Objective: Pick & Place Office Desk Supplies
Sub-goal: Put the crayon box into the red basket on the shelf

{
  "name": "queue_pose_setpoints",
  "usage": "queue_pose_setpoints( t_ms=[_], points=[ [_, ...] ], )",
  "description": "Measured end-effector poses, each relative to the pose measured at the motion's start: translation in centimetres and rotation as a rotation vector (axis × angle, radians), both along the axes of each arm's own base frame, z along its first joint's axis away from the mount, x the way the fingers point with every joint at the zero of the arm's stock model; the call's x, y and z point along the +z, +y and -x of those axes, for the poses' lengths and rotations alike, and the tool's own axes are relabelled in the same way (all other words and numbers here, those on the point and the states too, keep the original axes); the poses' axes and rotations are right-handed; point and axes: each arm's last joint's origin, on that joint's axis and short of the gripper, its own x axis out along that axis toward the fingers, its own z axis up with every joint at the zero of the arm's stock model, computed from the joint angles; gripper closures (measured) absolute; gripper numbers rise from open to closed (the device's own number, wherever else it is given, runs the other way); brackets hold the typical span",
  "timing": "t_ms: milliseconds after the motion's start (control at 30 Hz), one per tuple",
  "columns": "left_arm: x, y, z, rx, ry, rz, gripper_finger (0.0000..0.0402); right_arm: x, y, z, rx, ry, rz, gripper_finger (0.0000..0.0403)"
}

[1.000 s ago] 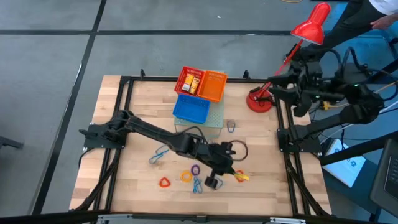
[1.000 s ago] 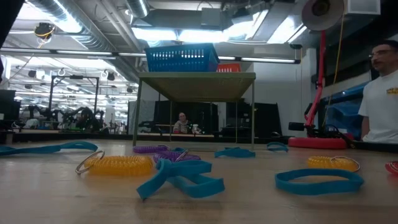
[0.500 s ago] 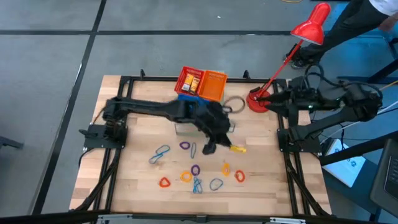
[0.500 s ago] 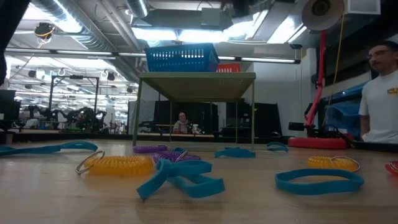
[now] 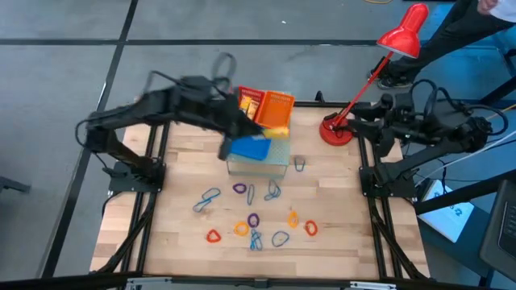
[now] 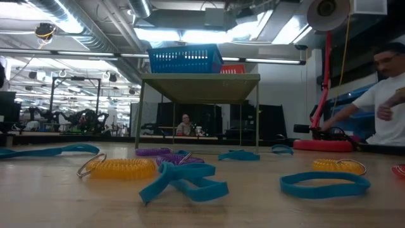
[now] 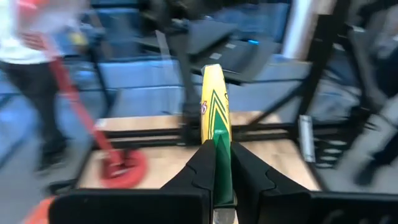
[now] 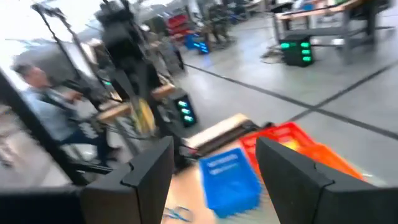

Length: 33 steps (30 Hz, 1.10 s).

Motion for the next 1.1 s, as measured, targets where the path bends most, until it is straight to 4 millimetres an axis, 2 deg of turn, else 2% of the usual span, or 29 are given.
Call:
queue_pose_setpoints(
  t_ms=[100,233,400,533,700,833,933,1100],
  points=[
    [0.8,0.5,2.4,0.089,-0.017,-0.019,0.0373,-0.9,-0.2,0.2,-0.079,0.090,0.030,0.0172],
    [0.8,1.2,5.0,0.225,-0.002,-0.018,0.0373,-2.9,-0.5,0.1,-0.275,0.156,0.023,0.0172],
    [-1.0,1.9,6.2,0.422,0.042,0.007,0.0373,-6.0,-0.4,0.0,-0.388,0.155,0.013,0.0172],
    [-4.3,2.9,5.1,0.531,0.116,0.030,0.0373,-7.0,-0.5,0.4,-0.402,0.143,-0.014,0.0172],
    [-8.4,5.2,3.3,0.687,0.107,0.081,0.0373,-6.6,-0.8,1.1,-0.391,0.123,0.002,0.0172],
    [-10.2,7.5,2.7,0.789,-0.001,0.127,0.0373,-6.3,-1.1,1.9,-0.386,0.097,0.000,0.0172],
    [-11.6,9.0,2.4,0.862,0.006,0.197,0.0373,-6.0,-1.3,2.3,-0.380,0.076,-0.001,0.0172],
    [-13.6,9.9,1.1,0.939,0.039,0.217,0.0373,-5.2,-1.3,2.6,-0.316,0.035,0.020,0.0172]
  ],
)
